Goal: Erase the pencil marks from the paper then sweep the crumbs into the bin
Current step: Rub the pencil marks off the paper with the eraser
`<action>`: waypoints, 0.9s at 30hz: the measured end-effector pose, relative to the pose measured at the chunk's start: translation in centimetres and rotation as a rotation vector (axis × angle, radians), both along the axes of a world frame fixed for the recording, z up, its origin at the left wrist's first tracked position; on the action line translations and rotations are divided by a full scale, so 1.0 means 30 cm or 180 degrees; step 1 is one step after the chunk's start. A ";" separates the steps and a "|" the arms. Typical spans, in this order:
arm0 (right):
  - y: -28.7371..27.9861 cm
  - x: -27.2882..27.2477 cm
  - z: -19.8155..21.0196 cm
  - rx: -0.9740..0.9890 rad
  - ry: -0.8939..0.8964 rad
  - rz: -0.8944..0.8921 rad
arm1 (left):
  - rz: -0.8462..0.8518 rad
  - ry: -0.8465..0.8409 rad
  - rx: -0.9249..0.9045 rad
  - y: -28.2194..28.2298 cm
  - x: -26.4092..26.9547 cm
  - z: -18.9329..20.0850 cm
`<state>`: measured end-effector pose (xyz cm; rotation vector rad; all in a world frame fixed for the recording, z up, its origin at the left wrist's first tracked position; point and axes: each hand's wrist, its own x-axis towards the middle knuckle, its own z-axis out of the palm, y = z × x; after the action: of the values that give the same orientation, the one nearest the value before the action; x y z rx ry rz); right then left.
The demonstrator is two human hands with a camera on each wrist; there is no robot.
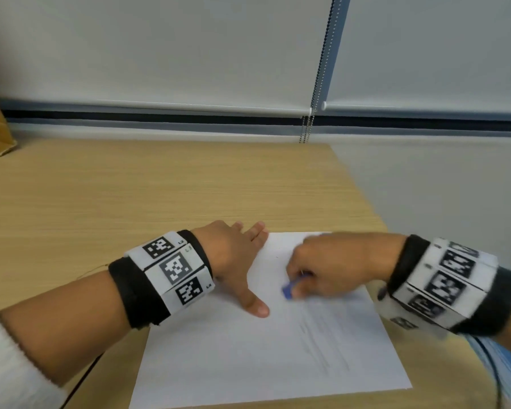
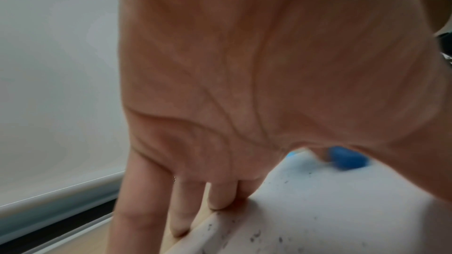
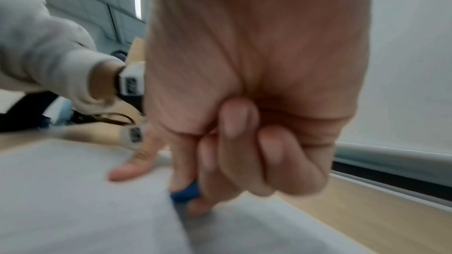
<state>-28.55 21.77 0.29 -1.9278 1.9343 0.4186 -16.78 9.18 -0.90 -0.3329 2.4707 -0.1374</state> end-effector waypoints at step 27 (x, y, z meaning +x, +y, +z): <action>-0.051 -0.151 -0.042 -0.0320 0.0063 -0.0217 | 0.0014 0.0049 0.0068 -0.013 0.002 -0.009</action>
<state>-33.09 20.23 -0.96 -1.9187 2.0635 0.3284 -16.73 8.79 -1.17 -0.3316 2.4847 -0.1068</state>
